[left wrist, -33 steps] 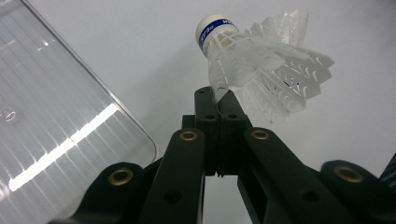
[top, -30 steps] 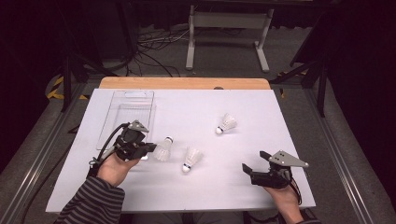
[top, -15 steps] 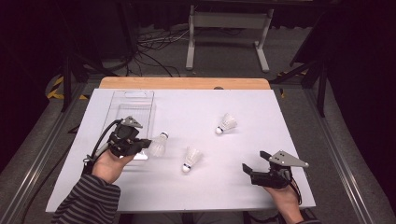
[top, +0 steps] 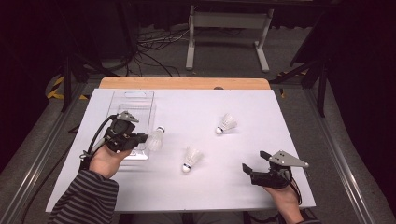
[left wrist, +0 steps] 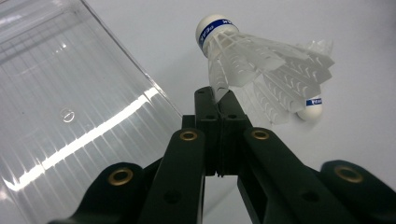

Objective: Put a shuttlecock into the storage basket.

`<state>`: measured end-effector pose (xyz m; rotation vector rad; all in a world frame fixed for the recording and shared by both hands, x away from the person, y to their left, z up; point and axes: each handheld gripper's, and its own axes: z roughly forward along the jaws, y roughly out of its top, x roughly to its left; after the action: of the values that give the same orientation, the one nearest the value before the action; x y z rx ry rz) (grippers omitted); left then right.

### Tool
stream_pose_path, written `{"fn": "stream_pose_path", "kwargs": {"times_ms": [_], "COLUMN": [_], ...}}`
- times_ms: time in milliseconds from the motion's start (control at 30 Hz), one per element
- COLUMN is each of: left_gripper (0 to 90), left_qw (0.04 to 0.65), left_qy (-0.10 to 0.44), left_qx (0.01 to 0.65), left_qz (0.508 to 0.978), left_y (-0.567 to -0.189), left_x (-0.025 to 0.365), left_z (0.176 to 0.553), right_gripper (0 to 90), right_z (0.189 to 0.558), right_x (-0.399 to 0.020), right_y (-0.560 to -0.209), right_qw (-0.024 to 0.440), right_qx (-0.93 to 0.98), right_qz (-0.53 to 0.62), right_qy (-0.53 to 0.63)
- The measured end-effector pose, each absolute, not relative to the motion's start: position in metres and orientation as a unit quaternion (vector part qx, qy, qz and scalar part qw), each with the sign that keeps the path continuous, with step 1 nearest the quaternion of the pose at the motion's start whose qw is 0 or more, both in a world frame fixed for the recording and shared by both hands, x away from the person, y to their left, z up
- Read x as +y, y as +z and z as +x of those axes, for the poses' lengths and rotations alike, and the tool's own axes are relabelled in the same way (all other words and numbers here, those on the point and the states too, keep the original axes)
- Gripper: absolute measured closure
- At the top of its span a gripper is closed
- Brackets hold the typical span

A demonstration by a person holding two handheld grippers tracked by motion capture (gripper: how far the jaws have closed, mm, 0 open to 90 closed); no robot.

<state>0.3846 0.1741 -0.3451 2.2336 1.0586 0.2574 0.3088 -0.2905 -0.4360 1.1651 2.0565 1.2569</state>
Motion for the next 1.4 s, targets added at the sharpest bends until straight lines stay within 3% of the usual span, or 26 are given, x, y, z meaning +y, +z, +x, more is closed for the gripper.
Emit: {"fn": "stream_pose_path", "kwargs": {"times_ms": [1400], "left_gripper": [89.8], "left_qw": [0.319], "left_qy": [0.134], "left_qx": [0.474], "left_qz": [0.810], "left_y": [-0.343], "left_x": [0.211], "left_z": [0.427], "right_gripper": [13.1], "right_z": [0.308], "right_x": [-0.290], "right_y": [-0.436], "right_qw": [0.230], "right_qx": [0.747], "right_qz": [0.422], "right_qy": [0.459]}}
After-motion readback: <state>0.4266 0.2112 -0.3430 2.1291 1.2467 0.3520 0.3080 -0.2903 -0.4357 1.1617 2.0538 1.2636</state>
